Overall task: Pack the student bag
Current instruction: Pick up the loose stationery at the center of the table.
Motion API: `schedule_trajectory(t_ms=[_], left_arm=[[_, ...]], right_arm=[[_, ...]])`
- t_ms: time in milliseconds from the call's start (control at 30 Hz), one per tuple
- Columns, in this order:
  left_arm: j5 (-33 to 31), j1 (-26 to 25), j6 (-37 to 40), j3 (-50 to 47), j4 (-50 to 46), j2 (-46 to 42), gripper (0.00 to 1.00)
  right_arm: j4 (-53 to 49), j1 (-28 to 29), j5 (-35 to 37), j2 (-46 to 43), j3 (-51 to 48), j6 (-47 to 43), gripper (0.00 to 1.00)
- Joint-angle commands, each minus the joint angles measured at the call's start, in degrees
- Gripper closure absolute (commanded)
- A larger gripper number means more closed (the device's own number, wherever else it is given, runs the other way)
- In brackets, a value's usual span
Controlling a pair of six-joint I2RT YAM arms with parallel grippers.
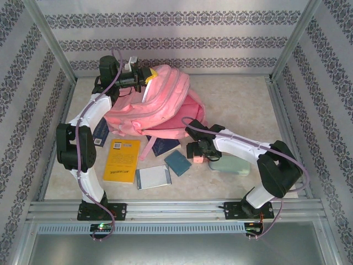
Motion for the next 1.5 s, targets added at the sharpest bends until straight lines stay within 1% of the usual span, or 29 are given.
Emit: schedule_trajectory(t_ms=[0, 100, 133, 233, 333, 500, 600, 833, 933, 1033, 1100, 1200, 1300, 1467], left_arm=[[0.93, 0.41, 0.43, 0.58, 5.56, -3.78, 1.00], [0.90, 0.43, 0.43, 0.58, 5.47, -3.78, 1.00], [0.86, 0.45, 0.45, 0.58, 5.47, -3.70, 1.00], [0.88, 0.46, 0.56, 0.48, 5.46, -3.65, 1.00], [0.91, 0.44, 0.52, 0.43, 5.44, -3.63, 1.00], [0.84, 0.45, 0.50, 0.88, 5.21, -3.60, 1.00], [0.88, 0.46, 0.53, 0.94, 5.05, -3.70, 1.00], [0.91, 0.45, 0.54, 0.50, 5.10, -4.11, 1.00], [0.90, 0.42, 0.82, 0.58, 4.60, -4.30, 1.00], [0.82, 0.45, 1.22, 0.75, 3.80, -4.57, 1.00], [0.78, 0.31, 1.35, 0.75, 3.63, -4.66, 1.00], [0.69, 0.25, 1.31, 0.68, 3.59, -4.70, 1.00], [0.80, 0.02, 1.39, 0.67, 3.43, -4.83, 1.00], [0.80, -0.22, 1.79, 0.75, 2.76, -4.93, 1.00]], right_arm=[[1.50, 0.49, -0.02, 1.69, 0.92, 0.88, 0.02], [2.48, 0.48, -0.60, 2.54, 0.69, 1.03, 0.02], [2.90, 0.47, -0.79, 2.60, 0.59, 1.03, 0.04], [4.05, 0.41, -0.84, 2.19, -0.12, 1.25, 0.09], [5.08, 0.41, -1.20, 1.17, -1.06, 1.79, 0.18], [4.14, 0.36, 0.16, -2.27, -2.20, 2.26, 0.24], [3.21, 0.21, 1.58, -6.03, -2.91, 2.01, 0.25], [1.97, -1.21, 1.82, -14.44, -3.59, 1.40, 0.25], [1.48, -2.71, 2.23, -17.96, -2.66, 0.33, 0.26], [3.32, -4.43, 0.92, -22.45, -1.53, -1.60, 0.28], [5.21, -5.98, -1.84, -23.63, -0.30, -2.55, 0.29], [8.61, -8.05, -5.79, -23.04, 2.40, -2.53, 0.30], [11.93, -8.97, -8.17, -20.91, 5.45, -2.47, 0.30], [18.39, -9.74, -11.16, -14.63, 11.03, -1.89, 0.30]])
